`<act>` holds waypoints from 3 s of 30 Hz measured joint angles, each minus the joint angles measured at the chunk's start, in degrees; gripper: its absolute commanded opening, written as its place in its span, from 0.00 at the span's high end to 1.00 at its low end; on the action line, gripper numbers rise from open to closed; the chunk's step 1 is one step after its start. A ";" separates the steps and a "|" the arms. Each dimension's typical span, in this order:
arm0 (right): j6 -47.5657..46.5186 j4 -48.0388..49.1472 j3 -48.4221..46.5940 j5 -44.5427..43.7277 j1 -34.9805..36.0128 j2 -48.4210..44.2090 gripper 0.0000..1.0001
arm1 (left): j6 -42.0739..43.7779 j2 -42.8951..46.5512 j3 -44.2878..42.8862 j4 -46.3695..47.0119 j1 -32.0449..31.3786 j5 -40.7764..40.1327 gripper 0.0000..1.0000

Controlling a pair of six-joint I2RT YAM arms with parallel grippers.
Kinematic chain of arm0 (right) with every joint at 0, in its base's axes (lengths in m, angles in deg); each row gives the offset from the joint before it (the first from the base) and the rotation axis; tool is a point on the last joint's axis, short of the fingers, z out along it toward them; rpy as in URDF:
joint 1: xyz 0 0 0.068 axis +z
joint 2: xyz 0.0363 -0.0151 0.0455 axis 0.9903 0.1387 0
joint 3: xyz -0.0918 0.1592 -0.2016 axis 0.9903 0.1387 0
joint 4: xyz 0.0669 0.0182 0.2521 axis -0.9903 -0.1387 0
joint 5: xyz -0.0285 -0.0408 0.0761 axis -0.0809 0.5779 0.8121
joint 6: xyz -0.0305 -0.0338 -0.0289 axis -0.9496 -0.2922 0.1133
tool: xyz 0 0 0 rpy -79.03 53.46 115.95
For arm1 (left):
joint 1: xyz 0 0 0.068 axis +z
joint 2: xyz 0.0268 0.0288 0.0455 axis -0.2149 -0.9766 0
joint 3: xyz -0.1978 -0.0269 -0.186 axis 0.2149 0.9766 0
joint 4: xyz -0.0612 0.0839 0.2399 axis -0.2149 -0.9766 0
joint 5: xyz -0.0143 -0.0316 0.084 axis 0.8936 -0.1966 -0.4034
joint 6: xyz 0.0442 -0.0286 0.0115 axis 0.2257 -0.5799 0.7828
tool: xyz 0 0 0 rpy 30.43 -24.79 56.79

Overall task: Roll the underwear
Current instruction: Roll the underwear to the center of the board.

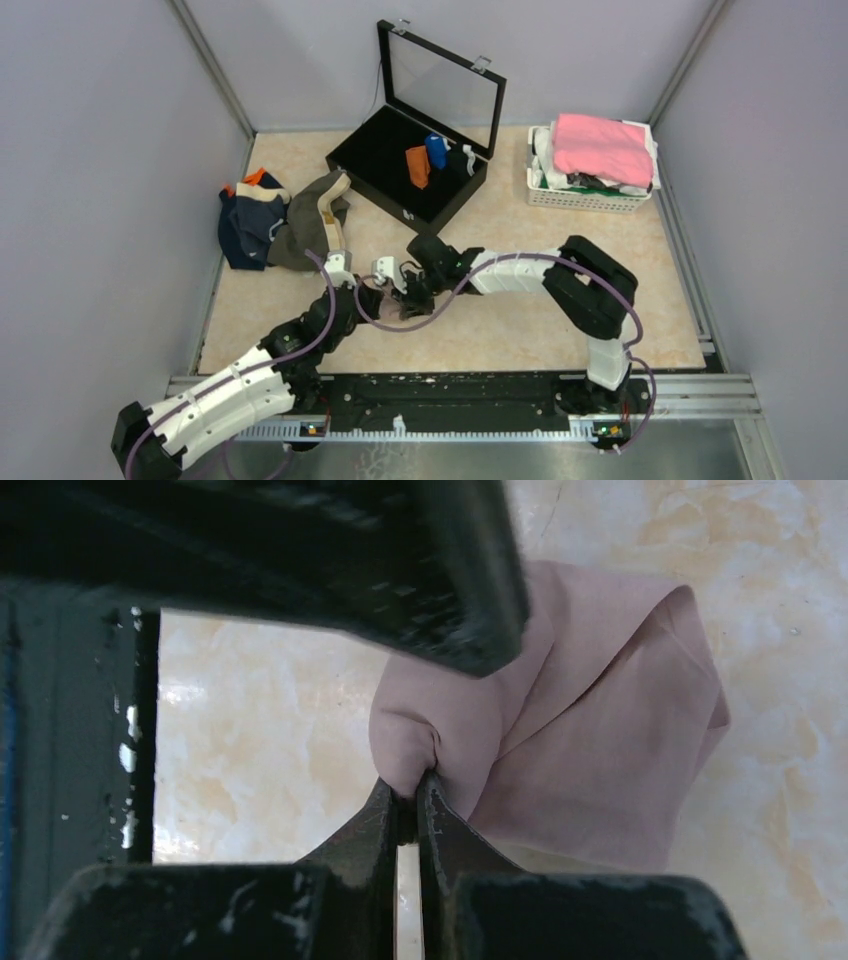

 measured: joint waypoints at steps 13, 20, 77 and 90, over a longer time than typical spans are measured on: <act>11.28 -6.25 -6.21 20.02 -8.15 7.28 1.00 | 0.50 0.66 0.90 -0.15 0.00 0.81 1.00; 21.29 -3.15 -5.81 27.54 -11.47 10.69 1.00 | 2.51 -2.89 2.14 3.67 0.00 4.22 1.00; 52.54 8.24 1.40 18.36 -16.63 8.44 0.64 | 4.74 -28.79 1.57 24.87 -0.04 8.61 1.00; 34.93 25.97 26.77 -8.24 -14.78 -21.03 0.51 | 3.50 -31.78 1.64 28.35 -0.04 7.37 1.00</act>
